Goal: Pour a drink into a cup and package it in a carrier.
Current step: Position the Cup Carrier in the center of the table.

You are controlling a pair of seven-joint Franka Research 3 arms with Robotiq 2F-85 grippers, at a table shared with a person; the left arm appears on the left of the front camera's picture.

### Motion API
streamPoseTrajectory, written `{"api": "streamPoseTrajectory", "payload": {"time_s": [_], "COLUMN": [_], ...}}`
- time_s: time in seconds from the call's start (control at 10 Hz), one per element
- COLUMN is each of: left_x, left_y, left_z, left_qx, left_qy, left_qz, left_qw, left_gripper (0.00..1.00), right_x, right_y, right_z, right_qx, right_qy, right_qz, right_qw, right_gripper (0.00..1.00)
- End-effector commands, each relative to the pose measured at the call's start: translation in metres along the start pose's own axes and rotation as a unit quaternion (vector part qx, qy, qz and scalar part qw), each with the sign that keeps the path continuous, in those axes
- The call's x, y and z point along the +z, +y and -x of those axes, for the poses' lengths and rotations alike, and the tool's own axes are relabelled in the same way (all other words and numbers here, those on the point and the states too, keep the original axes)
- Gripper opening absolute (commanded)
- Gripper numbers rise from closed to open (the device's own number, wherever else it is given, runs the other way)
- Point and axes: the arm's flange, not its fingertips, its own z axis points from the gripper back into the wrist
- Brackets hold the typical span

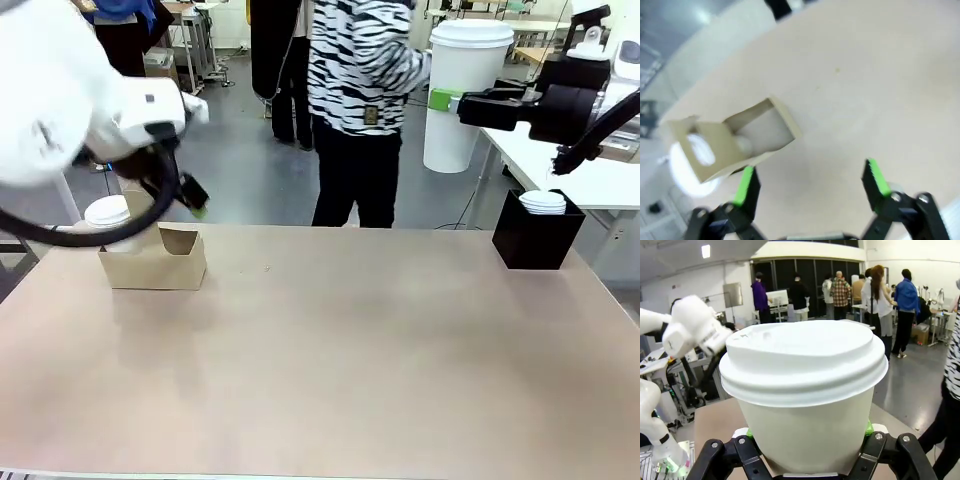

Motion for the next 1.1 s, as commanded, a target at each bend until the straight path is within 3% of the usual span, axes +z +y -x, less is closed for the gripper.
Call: {"api": "streamPoseTrajectory", "payload": {"time_s": [0.0,0.2,0.5,0.9,1.0], "left_x": [0.033,0.042,0.007,-0.043,-0.045], "left_y": [0.020,0.053,0.104,0.137,0.139], "left_z": [-0.026,-0.044,-0.057,-0.047,-0.046], "left_qx": [0.076,0.142,0.220,0.250,0.276], "left_qy": [0.020,0.040,0.081,0.102,0.113], "left_qz": [-0.038,-0.051,-0.050,-0.034,-0.043], "left_qw": [0.996,0.988,0.971,0.962,0.954], "left_gripper": [1.00,1.00,1.00,1.00,1.00], "right_x": [-0.004,-0.004,-0.004,-0.004,-0.004], "right_y": [0.001,0.001,0.001,0.001,0.001], "right_z": [0.000,0.000,0.000,0.000,0.000], "right_qx": [-0.002,-0.002,-0.002,-0.002,-0.002], "right_qy": [-0.015,-0.015,-0.015,-0.015,-0.015], "right_qz": [0.003,0.003,0.003,0.003,0.003], "right_qw": [1.000,1.000,1.000,1.000,1.000], "right_gripper": [0.80,0.80,0.80,0.80,0.80]}}
